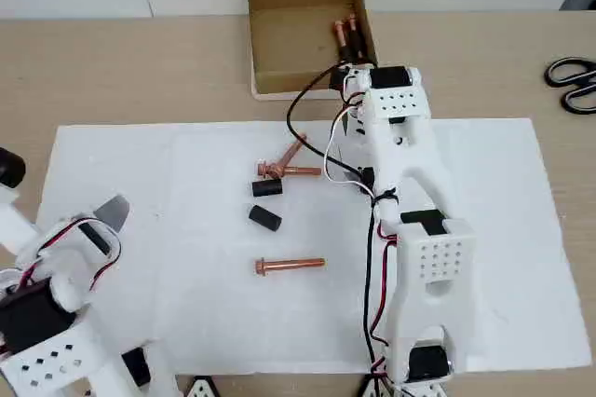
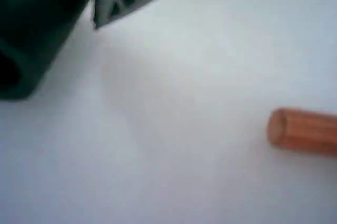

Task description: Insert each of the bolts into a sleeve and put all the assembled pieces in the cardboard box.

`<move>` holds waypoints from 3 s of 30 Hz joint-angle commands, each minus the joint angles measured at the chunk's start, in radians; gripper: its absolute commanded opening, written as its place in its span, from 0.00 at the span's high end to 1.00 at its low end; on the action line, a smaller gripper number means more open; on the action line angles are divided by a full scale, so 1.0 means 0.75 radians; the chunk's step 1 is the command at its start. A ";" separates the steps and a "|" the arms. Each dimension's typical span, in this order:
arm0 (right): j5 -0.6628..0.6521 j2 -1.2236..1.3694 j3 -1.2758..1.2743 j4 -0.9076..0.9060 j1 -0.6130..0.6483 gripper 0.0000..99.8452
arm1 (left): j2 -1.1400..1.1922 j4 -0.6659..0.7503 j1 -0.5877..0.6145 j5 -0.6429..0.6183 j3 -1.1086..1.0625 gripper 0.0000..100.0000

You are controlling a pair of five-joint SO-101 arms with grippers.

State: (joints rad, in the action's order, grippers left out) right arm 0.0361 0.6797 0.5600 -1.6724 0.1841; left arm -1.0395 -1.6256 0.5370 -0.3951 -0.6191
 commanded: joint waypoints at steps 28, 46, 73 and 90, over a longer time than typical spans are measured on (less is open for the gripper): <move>0.041 0.144 0.016 0.066 0.036 0.91 | -0.012 0.029 -0.002 0.006 0.003 0.69; 0.037 -0.220 0.284 -0.087 -0.097 1.00 | -0.002 0.010 -0.002 0.002 0.251 0.69; -0.178 -1.441 -0.368 -0.077 -0.312 1.00 | 0.696 -0.149 -0.804 -0.327 0.652 0.69; -0.170 -1.443 -0.544 -0.075 -0.371 1.00 | 0.869 -0.002 -1.301 -0.610 0.240 0.69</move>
State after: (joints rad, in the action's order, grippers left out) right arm -0.0898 -0.3667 0.1473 -1.7261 -0.0936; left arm -0.3890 -1.6916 -0.4173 -0.8140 -0.3997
